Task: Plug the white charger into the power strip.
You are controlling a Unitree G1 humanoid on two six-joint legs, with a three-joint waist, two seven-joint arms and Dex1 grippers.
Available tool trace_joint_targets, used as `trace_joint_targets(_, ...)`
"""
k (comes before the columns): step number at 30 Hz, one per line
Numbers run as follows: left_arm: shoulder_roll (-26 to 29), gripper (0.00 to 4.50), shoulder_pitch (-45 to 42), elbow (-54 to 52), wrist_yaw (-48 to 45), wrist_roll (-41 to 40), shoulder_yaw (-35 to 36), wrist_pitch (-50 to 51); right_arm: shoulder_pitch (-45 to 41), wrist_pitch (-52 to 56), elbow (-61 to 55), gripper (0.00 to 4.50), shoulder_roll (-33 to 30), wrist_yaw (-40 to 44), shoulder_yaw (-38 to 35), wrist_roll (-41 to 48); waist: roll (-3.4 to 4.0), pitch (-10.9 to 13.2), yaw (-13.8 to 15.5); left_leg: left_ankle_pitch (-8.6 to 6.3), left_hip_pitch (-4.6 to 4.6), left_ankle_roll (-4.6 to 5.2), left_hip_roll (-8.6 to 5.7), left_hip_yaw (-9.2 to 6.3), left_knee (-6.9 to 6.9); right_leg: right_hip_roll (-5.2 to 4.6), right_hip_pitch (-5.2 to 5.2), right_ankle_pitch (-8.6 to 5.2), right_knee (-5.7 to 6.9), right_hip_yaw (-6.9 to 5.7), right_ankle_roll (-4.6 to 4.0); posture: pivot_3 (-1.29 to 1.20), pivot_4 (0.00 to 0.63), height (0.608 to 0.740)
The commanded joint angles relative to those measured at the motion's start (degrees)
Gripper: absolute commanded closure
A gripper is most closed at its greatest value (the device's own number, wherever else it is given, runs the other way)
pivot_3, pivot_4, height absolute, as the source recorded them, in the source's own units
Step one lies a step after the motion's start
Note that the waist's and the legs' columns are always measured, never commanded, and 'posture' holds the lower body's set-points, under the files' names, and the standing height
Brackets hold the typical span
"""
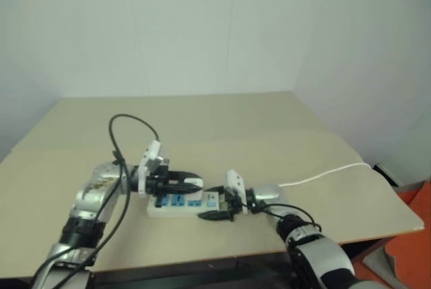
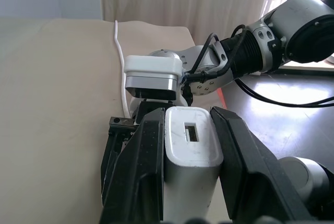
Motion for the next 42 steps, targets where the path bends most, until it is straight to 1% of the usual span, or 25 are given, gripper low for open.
trace_joint_targets(1, -0.3, 3.45, 0.0, -0.1, 0.7, 0.0, 0.3, -1.9, 1.0, 0.4, 0.7, 1.07, 0.6, 0.0, 0.9, -0.9, 0.00, 0.0, 0.0, 0.00, 0.00, 0.00, 0.00, 0.00, 0.00, 0.00, 0.00, 0.00, 0.00, 0.00, 0.00, 0.00, 0.150, 0.740)
trace_joint_targets(13, -0.3, 3.45, 0.6, 1.6, 0.0, 0.9, -1.1, -3.8, 1.2, 0.7, 0.6, 1.07, 0.5, -0.1, 0.8, -0.7, 0.00, 0.0, 0.0, 0.00, 0.00, 0.00, 0.00, 0.00, -0.01, 0.00, 0.00, -0.01, -0.01, 0.00, -0.02, 0.00, 0.150, 0.740)
trace_joint_targets(22, -1.3, 3.45, 1.1, 2.4, 0.7, 1.3, -1.3, -4.7, 1.3, 0.9, 0.5, 1.07, 0.6, -0.1, 0.8, -0.7, 0.00, 0.0, 0.0, 0.00, 0.00, -0.01, 0.00, 0.00, -0.02, 0.00, -0.01, -0.05, -0.02, 0.00, -0.08, 0.00, 0.150, 0.740)
trace_joint_targets(35, -4.0, 3.45, 0.7, 9.5, 2.0, 4.7, -2.2, -10.5, 1.1, 0.9, 0.7, 1.07, 0.8, -0.3, 0.9, -0.8, 0.00, 0.0, 0.0, 0.00, 0.00, -0.01, 0.00, 0.00, -0.03, -0.01, 0.00, -0.06, -0.04, 0.00, -0.10, 0.00, 0.150, 0.740)
trace_joint_targets(42, -3.7, 3.45, 0.8, 11.7, 0.2, 6.2, -3.5, -12.1, 1.1, 1.0, 0.6, 1.07, 0.7, -0.4, 0.9, -0.7, 0.00, 0.0, 0.0, -0.01, 0.04, -0.01, 0.00, 0.00, -0.07, -0.01, 0.01, -0.07, -0.04, 0.00, -0.13, 0.00, 0.150, 0.740)
